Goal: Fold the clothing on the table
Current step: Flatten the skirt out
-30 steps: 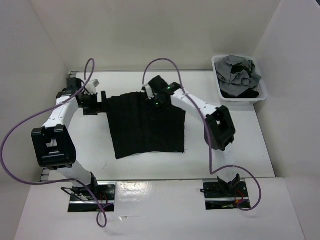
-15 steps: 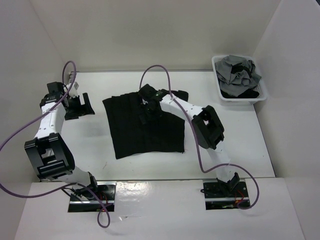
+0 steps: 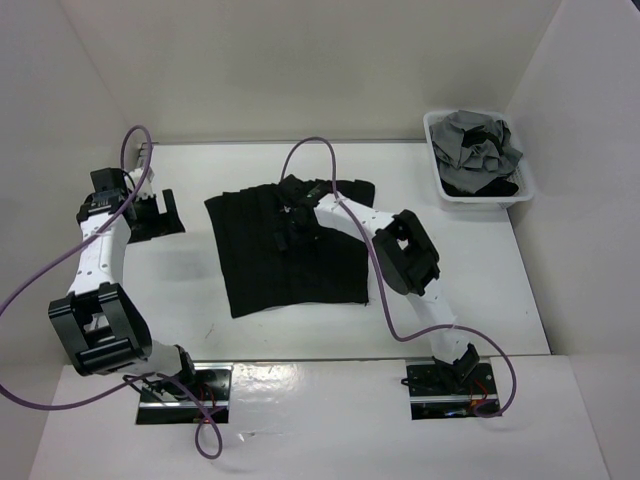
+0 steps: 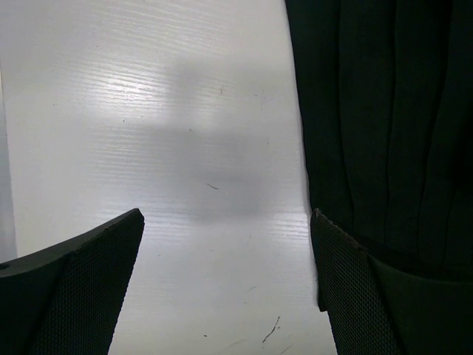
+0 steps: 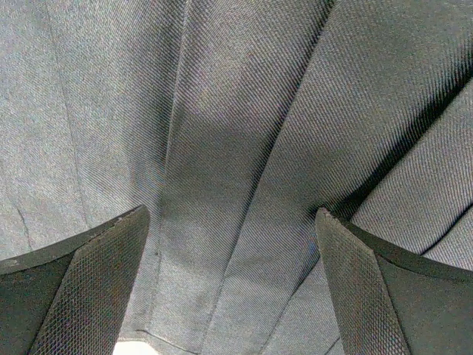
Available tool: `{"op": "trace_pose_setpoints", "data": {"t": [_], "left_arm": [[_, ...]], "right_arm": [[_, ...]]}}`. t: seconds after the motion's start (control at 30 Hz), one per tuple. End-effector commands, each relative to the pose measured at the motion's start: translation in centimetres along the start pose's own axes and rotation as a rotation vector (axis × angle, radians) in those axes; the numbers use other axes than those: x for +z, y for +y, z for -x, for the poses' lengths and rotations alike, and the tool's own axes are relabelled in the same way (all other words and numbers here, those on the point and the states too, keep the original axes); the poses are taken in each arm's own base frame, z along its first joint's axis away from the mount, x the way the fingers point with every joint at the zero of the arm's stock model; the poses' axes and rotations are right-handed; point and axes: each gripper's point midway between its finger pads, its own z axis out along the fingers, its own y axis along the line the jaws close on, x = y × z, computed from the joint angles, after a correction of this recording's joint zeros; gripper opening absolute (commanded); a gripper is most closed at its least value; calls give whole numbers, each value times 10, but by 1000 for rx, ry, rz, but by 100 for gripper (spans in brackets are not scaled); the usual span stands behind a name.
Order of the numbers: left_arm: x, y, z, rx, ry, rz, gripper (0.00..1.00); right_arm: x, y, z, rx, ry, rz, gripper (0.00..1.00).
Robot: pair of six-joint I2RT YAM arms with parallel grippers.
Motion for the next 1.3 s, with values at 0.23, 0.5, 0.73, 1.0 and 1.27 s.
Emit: {"op": "trace_pose_setpoints", "data": {"t": [0.23,0.5,0.73,1.0,1.27], "left_arm": [[-8,4,4,26,-29,19,99],[-9,7,4,26,-28,39,99],[-6,8,3,24,-19,39,99],[-3,10,1,19,-1,47,99],[5,-2,-1,45,32,-45,99]], "right_arm": [[24,-11,41,93,-150,-121,97],[32,-34,74,188,-219,-229,97],[44,-61,85,243,-237,-307,97],[49,-92,91,318,-263,-403,95],[26,-98,119,347,-316,-373,95]]}}
